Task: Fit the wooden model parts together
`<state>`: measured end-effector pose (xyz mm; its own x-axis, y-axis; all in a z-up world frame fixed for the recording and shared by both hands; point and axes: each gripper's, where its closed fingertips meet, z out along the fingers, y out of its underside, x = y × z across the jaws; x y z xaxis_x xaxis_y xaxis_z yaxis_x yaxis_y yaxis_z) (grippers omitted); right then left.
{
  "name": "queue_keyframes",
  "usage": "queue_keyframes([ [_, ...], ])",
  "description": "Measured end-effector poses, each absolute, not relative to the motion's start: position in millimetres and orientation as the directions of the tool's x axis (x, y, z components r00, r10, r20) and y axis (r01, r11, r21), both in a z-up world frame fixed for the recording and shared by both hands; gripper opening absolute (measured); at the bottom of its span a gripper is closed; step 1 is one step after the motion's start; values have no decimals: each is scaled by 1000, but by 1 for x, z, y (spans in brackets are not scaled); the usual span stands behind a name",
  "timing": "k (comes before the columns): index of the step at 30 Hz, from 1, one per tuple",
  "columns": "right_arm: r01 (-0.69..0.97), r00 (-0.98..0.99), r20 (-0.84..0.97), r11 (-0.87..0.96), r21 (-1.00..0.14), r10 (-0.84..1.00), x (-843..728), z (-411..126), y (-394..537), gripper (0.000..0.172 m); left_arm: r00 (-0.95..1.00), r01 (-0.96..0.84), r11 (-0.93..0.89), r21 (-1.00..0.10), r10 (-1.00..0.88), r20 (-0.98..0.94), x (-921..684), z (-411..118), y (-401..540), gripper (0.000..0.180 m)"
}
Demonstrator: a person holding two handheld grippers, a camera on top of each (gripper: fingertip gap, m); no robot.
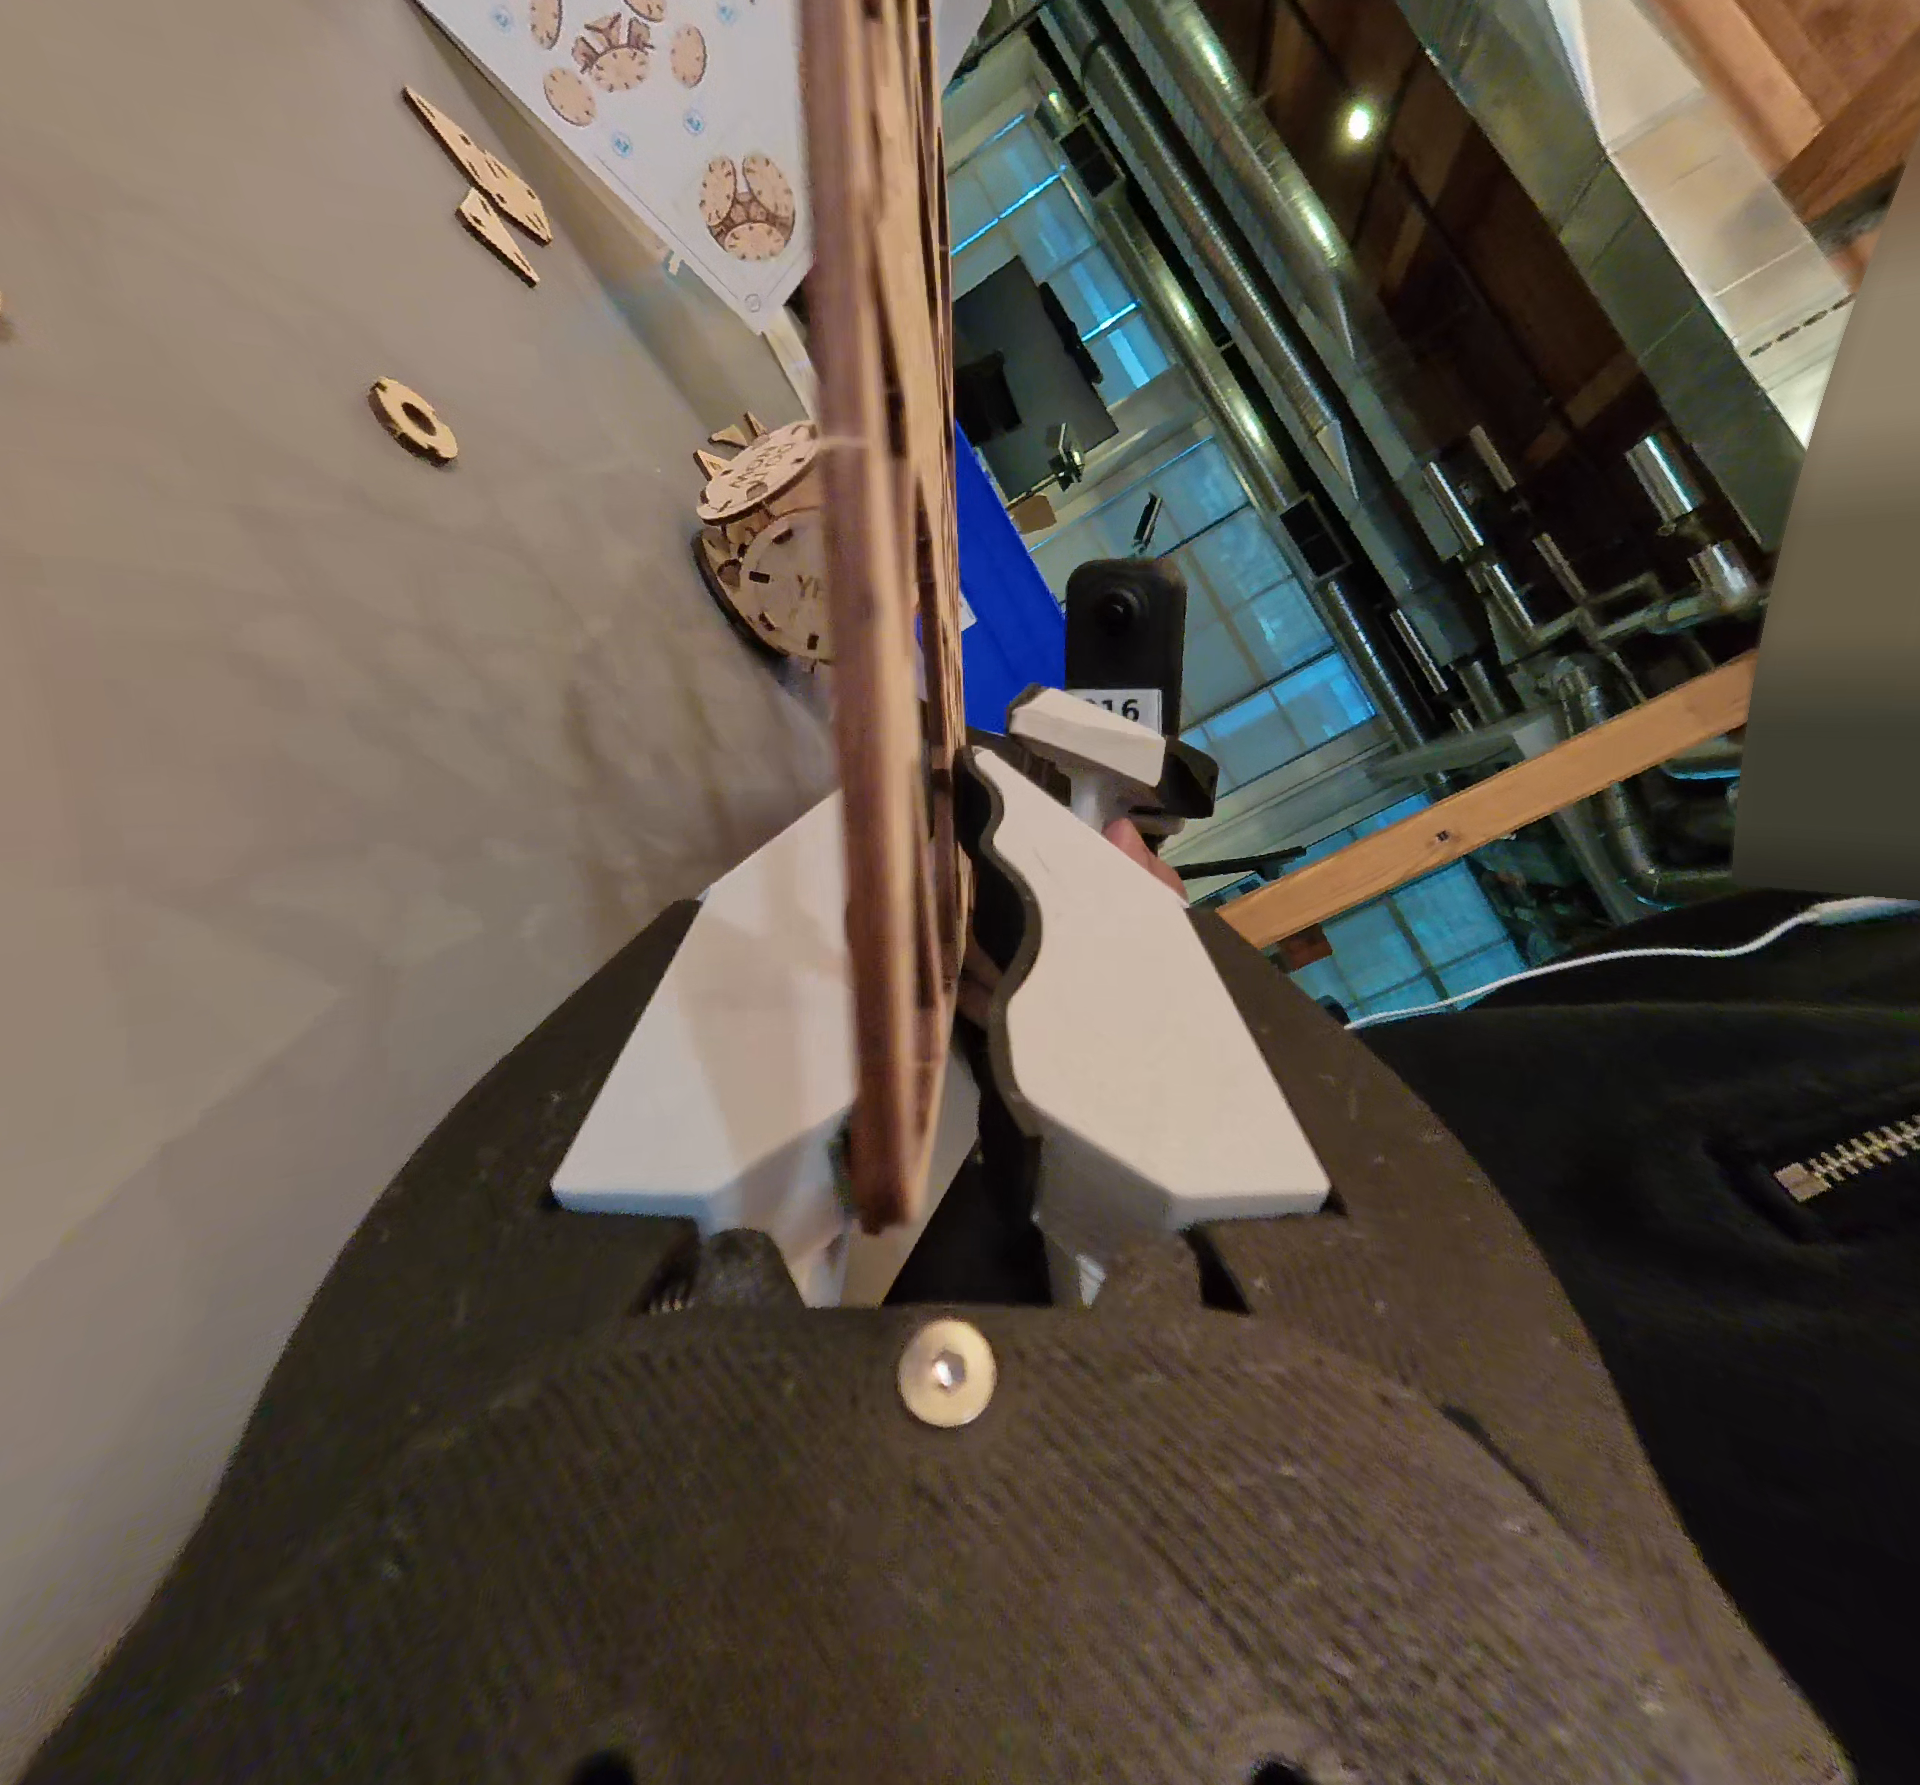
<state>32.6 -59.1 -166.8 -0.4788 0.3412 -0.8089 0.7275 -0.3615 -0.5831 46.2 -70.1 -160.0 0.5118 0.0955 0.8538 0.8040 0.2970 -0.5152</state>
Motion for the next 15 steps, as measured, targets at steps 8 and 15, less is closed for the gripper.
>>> queue_keyframes([
  [8, 702, -512, -829, -447, -554, 224, 34, -146, -51, 25, 531, 820, 248, -515, 2, 847, 59, -151, -65, 5],
  [15, 712, -514, -848, -485, -507, 131, 38, -134, -41, 1, 538, 806, 266, -529, 43, 842, 49, -150, -75, 77],
])
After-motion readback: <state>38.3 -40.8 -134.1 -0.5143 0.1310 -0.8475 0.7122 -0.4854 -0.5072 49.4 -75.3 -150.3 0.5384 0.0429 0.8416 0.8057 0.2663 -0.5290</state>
